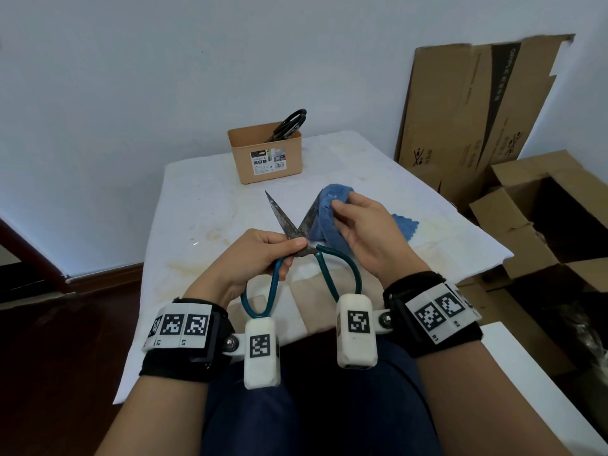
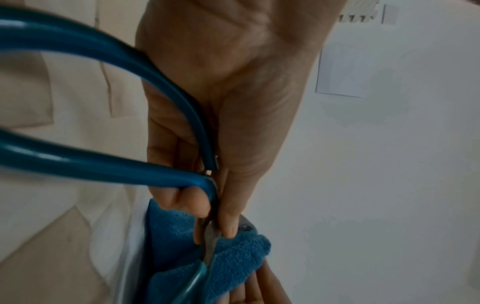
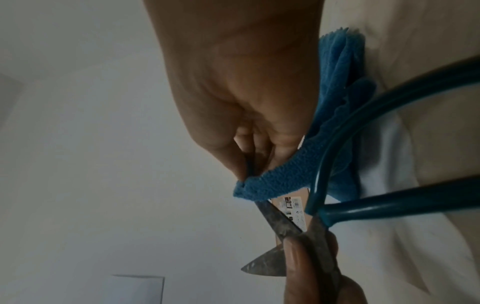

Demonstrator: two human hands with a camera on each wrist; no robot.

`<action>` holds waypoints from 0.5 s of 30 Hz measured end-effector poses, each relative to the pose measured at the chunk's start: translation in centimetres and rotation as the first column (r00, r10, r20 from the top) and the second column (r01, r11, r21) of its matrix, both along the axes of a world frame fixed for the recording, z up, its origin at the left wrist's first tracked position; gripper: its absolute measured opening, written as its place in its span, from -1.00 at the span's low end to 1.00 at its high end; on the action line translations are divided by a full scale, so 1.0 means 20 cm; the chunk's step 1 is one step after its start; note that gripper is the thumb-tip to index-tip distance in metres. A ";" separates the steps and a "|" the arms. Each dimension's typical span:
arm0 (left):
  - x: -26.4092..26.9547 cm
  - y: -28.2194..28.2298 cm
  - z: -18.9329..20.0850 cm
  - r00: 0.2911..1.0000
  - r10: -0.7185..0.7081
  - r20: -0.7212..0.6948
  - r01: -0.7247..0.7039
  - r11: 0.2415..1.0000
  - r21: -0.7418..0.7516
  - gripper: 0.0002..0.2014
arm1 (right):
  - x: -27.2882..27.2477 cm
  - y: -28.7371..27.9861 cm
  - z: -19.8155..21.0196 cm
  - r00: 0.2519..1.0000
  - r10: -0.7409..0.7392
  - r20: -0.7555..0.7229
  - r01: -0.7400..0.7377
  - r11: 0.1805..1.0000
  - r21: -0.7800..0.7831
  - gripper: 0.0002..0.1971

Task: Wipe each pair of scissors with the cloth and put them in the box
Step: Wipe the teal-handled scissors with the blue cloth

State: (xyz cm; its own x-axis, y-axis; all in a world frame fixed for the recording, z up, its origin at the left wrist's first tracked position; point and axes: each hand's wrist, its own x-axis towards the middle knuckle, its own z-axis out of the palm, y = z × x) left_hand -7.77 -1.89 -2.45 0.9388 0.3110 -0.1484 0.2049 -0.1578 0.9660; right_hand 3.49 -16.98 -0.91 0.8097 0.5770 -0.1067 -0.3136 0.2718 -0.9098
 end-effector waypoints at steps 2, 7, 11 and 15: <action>0.00 0.00 0.01 1.000 0.005 0.002 -0.005 1.000 -0.003 -0.64 | -0.02 0.01 0.00 0.997 0.018 0.069 -0.015 0.999 -0.046 -0.74; 0.01 -0.01 0.02 1.000 -0.024 0.001 0.024 1.000 0.019 -0.64 | -0.04 0.04 0.00 0.988 0.000 0.155 0.022 0.990 -0.142 -0.66; 0.02 -0.02 0.03 0.999 -0.040 -0.006 0.040 0.998 0.039 -0.63 | -0.04 0.04 0.00 0.975 -0.007 0.223 0.054 0.977 -0.205 -0.68; 0.02 -0.03 0.04 0.999 -0.054 -0.006 0.054 0.997 0.047 -0.62 | -0.04 0.03 0.02 0.964 -0.048 0.263 0.108 0.970 -0.218 -0.75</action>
State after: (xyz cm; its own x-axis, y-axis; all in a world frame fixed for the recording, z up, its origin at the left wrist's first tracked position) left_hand -7.35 -2.57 -1.74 0.9537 0.2666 -0.1390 0.1991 -0.2136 0.9564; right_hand 2.65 -16.33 -0.61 0.8686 0.4953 -0.0137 -0.0508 0.0613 -0.9968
